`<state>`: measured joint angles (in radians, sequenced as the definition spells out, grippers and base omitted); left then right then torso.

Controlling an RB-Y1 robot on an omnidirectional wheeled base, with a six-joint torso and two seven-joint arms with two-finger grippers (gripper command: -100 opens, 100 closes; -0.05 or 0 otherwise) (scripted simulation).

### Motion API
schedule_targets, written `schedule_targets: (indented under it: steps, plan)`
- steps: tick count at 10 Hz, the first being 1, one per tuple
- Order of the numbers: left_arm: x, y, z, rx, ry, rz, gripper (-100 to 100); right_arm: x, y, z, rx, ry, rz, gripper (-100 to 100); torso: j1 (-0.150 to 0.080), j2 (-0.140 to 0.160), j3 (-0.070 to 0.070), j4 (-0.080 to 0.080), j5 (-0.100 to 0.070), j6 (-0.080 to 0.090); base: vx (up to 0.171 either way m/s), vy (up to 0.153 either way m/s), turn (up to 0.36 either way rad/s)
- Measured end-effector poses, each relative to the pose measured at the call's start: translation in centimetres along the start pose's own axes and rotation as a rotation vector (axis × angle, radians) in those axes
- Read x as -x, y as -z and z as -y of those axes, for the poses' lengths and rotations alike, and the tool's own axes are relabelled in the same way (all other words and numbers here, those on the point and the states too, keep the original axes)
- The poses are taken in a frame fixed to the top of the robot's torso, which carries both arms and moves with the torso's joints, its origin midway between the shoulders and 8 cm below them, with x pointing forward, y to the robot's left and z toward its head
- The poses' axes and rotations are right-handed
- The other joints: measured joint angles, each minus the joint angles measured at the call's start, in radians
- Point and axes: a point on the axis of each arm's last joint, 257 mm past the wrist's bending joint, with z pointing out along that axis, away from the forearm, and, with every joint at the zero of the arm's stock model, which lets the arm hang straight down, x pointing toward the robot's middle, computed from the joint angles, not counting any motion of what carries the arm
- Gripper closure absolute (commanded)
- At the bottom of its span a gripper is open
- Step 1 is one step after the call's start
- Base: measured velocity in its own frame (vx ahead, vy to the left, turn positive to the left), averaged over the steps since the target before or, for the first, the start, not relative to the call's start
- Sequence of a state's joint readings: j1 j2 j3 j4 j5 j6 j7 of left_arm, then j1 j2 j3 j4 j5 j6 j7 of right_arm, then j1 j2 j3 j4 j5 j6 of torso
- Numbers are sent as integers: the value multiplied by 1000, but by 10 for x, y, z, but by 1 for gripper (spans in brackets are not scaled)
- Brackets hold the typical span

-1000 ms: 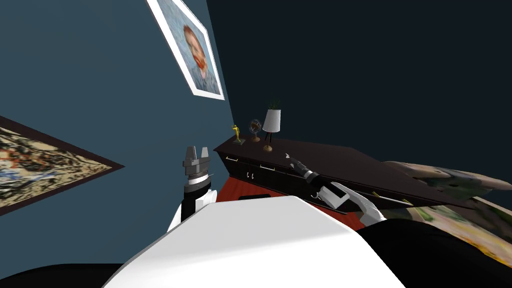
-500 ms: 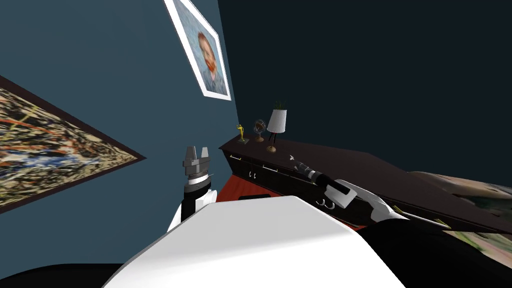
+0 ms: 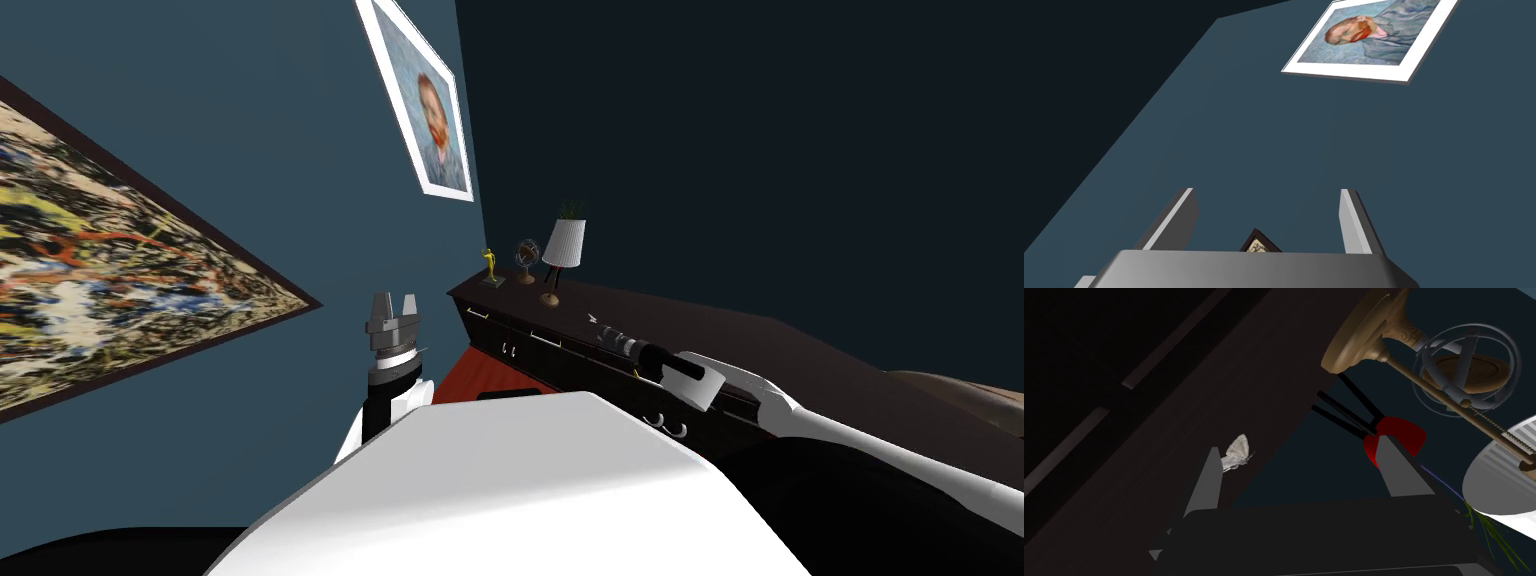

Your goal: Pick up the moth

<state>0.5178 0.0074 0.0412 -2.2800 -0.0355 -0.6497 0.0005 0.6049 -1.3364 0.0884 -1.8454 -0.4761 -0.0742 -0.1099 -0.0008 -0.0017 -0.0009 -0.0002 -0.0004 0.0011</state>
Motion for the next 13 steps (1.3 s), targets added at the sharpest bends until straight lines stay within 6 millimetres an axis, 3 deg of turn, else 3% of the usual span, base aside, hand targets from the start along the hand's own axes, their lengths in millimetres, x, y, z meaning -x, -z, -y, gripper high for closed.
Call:
schedule_targets:
  steps: [7,13]
  plan:
    - [0,0,0,0,0,0,0,27,14,49,-196,84,-28,-100,0,0,0,0,0,0,5,-1,113]
    - [0,0,0,0,0,0,0,50,37,91,-384,151,-46,-100,1,0,0,0,0,1,10,3,115]
